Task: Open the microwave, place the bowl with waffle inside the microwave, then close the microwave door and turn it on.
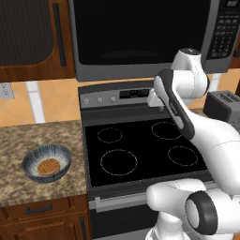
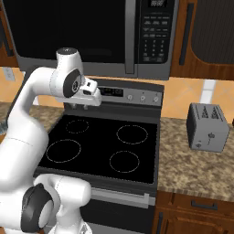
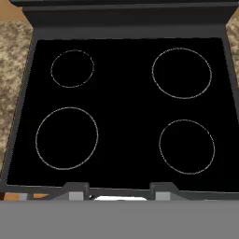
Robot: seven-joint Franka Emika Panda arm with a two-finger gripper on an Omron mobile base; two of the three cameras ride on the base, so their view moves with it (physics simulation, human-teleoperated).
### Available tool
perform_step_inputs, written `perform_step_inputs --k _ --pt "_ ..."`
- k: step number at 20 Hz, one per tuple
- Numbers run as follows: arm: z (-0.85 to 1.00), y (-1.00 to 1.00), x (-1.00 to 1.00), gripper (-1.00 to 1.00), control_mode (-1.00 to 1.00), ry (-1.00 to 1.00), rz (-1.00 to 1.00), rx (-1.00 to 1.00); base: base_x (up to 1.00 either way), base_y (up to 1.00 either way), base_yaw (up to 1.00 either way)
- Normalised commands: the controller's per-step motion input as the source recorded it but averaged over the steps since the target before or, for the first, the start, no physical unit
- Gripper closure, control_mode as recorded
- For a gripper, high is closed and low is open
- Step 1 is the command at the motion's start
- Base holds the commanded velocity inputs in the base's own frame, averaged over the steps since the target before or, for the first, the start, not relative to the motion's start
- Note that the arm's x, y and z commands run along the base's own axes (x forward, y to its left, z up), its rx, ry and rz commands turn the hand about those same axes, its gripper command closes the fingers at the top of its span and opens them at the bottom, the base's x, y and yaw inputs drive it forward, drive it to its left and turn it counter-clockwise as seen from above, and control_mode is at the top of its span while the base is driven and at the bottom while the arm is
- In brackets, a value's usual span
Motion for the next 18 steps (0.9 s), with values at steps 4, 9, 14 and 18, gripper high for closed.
perform_step_inputs --k 4,9,14,18 --pt "0.05 -0.27 -0.14 -1.0 -1.0 -0.17 -0.02 0.07 0.0 0.0 0.0" --pt "0.36 -0.58 -0.16 -1.0 -1.0 -0.77 -0.09 0.38 0.0 0.0 0.0" --pt "-0.01 -0.44 0.52 -1.0 -1.0 -0.06 -0.04 0.02 0.0 0.0 0.0" --pt "0.51 -0.56 0.39 -1.0 -1.0 -0.28 0.0 0.05 0.0 0.0 0.0"
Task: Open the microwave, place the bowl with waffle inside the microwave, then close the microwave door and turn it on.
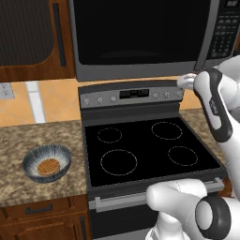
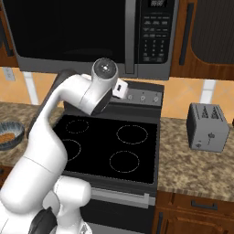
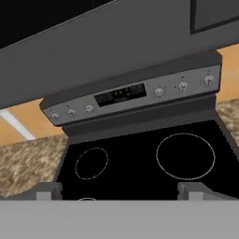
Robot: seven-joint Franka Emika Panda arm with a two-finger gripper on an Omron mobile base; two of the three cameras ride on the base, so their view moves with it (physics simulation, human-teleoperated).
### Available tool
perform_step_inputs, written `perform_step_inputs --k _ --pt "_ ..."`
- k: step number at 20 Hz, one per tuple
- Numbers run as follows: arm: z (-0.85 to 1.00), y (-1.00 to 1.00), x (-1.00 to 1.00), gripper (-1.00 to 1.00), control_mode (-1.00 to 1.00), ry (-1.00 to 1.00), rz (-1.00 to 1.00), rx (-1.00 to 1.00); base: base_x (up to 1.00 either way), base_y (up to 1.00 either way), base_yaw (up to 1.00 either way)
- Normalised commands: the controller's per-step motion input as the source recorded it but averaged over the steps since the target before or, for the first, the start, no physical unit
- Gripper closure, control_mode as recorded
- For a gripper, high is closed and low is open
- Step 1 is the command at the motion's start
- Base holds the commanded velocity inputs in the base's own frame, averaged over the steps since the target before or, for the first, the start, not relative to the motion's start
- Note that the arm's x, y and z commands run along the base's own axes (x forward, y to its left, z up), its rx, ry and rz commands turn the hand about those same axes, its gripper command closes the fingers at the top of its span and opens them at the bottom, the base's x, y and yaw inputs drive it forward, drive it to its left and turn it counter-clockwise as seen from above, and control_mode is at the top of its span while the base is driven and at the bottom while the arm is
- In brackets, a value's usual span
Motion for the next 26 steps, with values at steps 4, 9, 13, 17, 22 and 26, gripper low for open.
perform_step_inputs --k 4,9,13,17,22,26 --pt "0.85 -0.53 0.16 -1.0 -1.0 -0.2 -0.02 0.0 0.0 0.0 0.0" --pt "0.71 -0.31 0.05 -1.0 -1.0 -0.08 0.0 0.0 0.0 0.0 0.0" --pt "0.55 -0.52 0.19 -1.0 -1.0 -0.01 -0.05 0.0 0.0 0.0 0.0" --pt "0.33 -0.4 0.33 -1.0 -1.0 -0.01 -0.11 0.0 0.0 0.0 0.0" --pt "0.08 -0.03 0.36 -1.0 -1.0 -0.11 -0.05 0.06 0.0 0.0 0.0" --pt "0.05 0.0 0.28 -1.0 -1.0 -0.17 0.0 0.07 0.0 0.0 0.0"
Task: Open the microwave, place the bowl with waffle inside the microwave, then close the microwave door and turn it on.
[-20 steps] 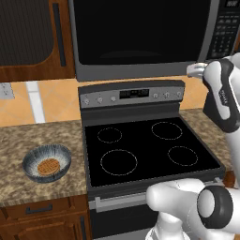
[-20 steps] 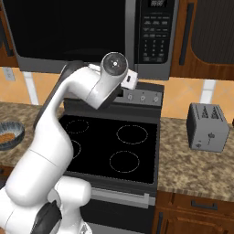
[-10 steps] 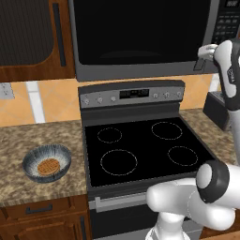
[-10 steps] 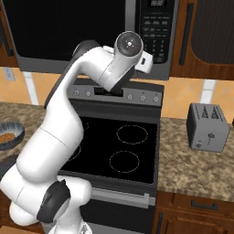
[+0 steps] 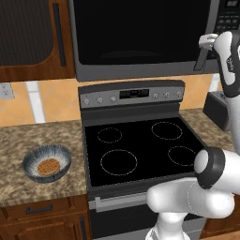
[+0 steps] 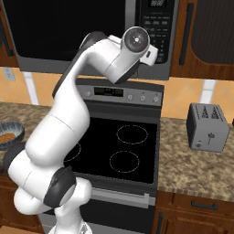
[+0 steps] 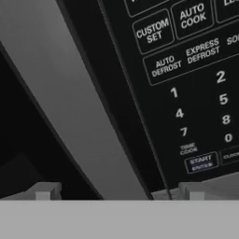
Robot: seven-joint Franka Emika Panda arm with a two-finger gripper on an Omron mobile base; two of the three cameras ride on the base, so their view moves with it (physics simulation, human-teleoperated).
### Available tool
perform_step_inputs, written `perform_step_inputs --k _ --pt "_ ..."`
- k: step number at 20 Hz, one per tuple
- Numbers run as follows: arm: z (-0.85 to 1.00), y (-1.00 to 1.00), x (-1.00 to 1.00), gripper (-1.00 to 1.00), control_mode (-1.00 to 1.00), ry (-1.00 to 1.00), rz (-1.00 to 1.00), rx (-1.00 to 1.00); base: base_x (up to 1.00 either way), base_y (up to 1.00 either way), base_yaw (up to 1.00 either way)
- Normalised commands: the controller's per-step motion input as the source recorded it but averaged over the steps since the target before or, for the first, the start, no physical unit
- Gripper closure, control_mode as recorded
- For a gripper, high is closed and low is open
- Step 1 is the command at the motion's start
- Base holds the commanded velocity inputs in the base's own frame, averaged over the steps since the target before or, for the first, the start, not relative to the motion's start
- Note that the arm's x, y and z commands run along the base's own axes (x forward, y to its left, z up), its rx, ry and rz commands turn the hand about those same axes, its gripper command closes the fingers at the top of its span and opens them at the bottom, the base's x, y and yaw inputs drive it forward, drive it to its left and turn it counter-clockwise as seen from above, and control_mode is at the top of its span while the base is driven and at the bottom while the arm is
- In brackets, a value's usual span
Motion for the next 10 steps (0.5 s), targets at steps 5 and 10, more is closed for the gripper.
perform_step_inputs --k 5,10 --pt "0.0 0.0 0.4 -1.0 -1.0 -0.13 -0.01 0.03 0.0 0.0 0.0" --pt "0.0 0.0 0.48 -1.0 -1.0 -0.07 0.0 0.04 0.0 0.0 0.0"
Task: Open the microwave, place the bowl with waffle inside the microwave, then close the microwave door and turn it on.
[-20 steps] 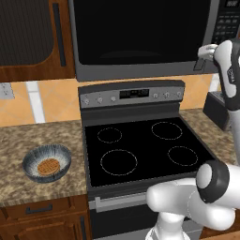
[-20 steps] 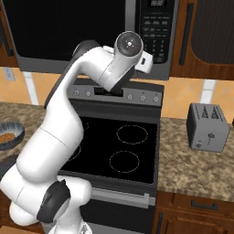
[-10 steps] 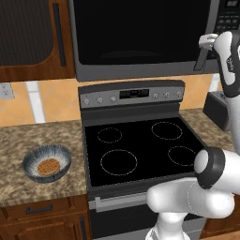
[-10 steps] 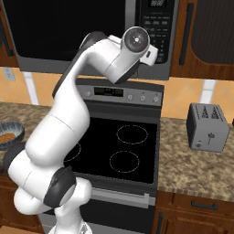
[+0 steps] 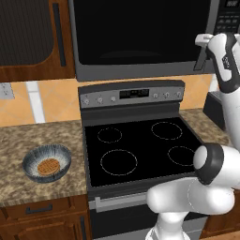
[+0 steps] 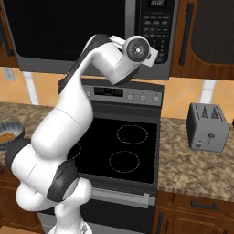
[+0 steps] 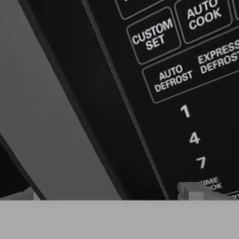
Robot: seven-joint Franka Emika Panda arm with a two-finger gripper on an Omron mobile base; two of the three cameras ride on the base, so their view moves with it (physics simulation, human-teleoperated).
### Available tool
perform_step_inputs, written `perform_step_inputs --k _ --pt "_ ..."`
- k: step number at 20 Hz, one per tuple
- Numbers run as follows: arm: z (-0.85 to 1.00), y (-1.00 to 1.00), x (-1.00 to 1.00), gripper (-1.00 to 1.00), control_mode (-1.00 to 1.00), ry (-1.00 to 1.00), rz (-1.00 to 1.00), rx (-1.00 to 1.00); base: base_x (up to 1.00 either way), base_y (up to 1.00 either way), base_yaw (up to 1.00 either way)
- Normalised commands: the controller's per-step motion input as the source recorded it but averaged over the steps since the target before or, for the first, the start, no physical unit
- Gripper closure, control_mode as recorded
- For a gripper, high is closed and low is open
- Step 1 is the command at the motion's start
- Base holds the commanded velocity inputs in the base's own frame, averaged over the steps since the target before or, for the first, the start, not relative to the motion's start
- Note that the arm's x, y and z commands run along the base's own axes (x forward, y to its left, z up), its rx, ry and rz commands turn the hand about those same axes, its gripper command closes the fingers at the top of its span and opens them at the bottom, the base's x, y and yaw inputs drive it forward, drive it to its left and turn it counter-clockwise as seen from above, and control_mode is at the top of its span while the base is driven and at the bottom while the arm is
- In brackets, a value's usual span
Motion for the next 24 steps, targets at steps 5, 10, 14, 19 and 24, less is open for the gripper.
perform_step_inputs --k 5,10,14,19,24 --pt "-0.03 0.06 0.52 1.0 -1.0 0.0 0.0 0.03 0.0 0.0 0.0" --pt "-0.01 0.14 0.17 1.0 -1.0 0.03 0.0 0.0 0.0 0.0 0.0" --pt "0.0 0.03 -0.39 1.0 -1.0 0.0 -0.06 -0.03 0.0 0.0 0.0" --pt "0.0 -0.12 -0.95 1.0 -1.0 0.0 -0.2 0.0 0.0 0.0 0.0" --pt "-0.03 -0.11 -1.0 1.0 -1.0 0.08 -0.37 -0.09 0.0 0.0 0.0"
